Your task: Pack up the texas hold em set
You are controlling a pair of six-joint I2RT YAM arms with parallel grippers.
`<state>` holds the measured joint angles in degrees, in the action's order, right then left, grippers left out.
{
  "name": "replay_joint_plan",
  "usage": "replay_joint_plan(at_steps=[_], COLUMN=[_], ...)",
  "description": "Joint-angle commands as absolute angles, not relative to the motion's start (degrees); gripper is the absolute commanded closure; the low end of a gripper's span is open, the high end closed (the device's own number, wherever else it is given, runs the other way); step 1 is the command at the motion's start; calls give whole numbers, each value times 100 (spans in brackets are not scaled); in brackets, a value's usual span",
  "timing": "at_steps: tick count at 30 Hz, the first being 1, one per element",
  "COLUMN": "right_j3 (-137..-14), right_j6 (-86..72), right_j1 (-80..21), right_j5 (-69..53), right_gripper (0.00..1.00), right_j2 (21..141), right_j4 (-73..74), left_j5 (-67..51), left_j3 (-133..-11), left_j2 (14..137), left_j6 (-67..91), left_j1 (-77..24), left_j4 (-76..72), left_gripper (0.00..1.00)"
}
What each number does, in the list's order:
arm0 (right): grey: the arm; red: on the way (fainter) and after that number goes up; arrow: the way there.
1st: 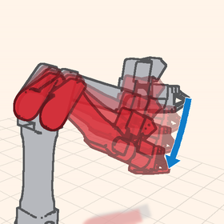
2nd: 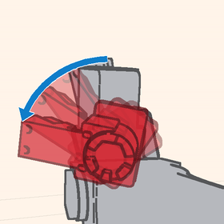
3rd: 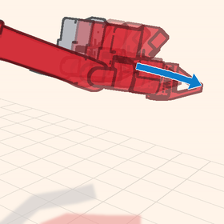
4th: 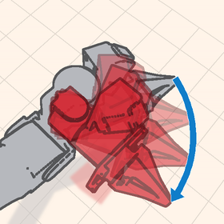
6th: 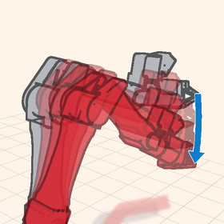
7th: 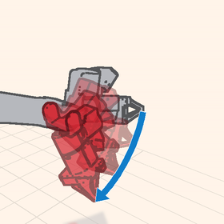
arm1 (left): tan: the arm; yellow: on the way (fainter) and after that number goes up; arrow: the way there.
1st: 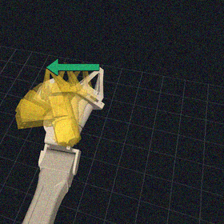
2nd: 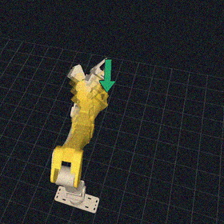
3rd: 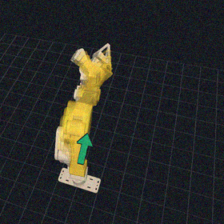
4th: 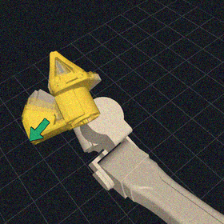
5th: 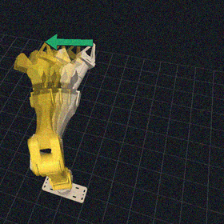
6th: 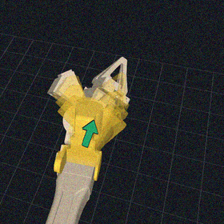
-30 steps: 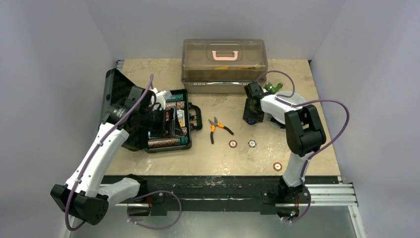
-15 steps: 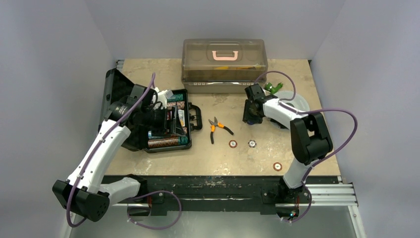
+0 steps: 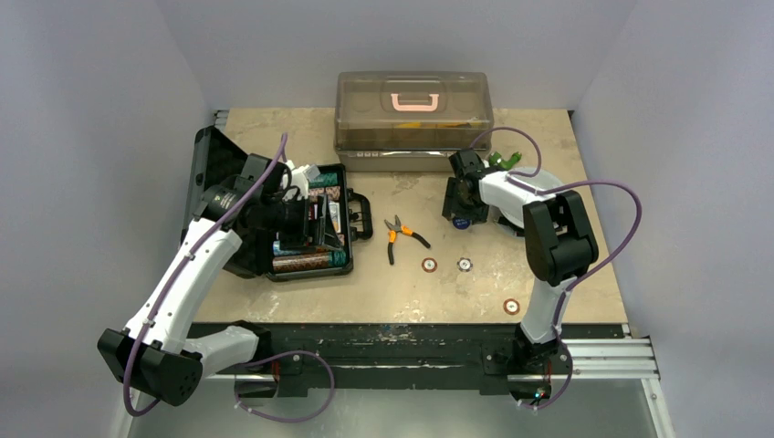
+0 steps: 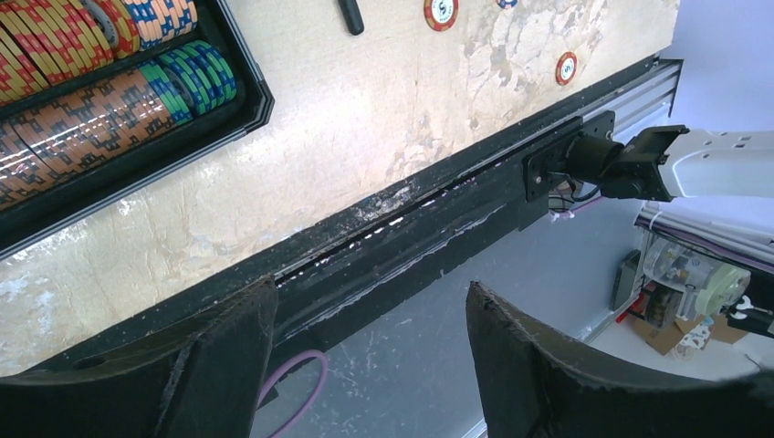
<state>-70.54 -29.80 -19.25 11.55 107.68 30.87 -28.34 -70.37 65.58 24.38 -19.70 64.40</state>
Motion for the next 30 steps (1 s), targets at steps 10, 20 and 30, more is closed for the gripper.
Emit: replay_joint_plan(at_steps=[10, 20, 30], right_j3=[-7186, -6950, -7024], right_j6=[-2879, -2926, -3033], right_j1=[-1876, -1896, -1907], right_j5=[1341, 1282, 1148], right_gripper=[46, 47, 61], right_j2=[10780, 10679, 10546], right_j4=[3164, 3131, 3083], left_j5=[-2916, -2953, -2942], left_j3=[-7304, -7294, -7313], left_j2=[6572, 6627, 6654], left_j6=[2285, 2294, 2299], left_j1=[-2013, -2021, -2030], left_j4=[6382, 6346, 6347], left_gripper=[27, 27, 27])
